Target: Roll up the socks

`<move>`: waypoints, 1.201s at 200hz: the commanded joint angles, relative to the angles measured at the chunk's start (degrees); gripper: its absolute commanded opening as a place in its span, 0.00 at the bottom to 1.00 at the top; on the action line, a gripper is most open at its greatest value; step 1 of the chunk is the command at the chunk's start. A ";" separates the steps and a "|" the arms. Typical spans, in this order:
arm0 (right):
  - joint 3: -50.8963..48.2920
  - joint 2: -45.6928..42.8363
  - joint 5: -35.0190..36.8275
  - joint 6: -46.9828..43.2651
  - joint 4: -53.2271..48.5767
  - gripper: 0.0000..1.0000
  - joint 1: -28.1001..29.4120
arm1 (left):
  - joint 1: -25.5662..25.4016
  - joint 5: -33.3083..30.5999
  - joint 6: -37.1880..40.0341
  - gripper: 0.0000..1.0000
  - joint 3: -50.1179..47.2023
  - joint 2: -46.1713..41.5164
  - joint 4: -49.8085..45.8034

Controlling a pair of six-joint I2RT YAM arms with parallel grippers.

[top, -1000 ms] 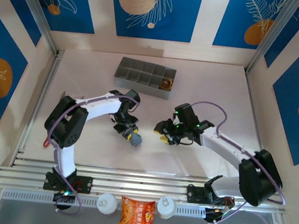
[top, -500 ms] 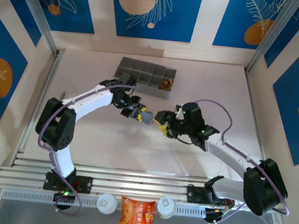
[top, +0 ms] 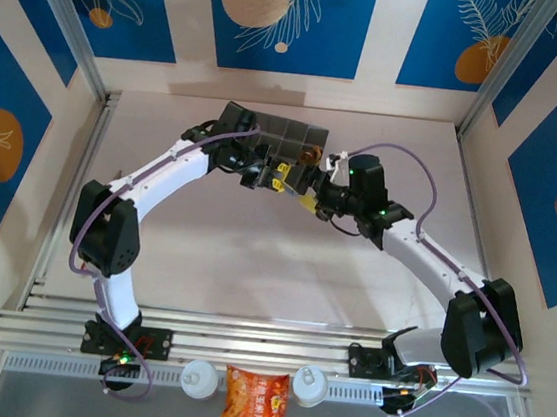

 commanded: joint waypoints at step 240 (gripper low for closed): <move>16.49 10.75 -0.56 -35.14 -19.23 0.57 0.39 | 0.61 3.98 0.86 0.00 1.56 1.14 -2.90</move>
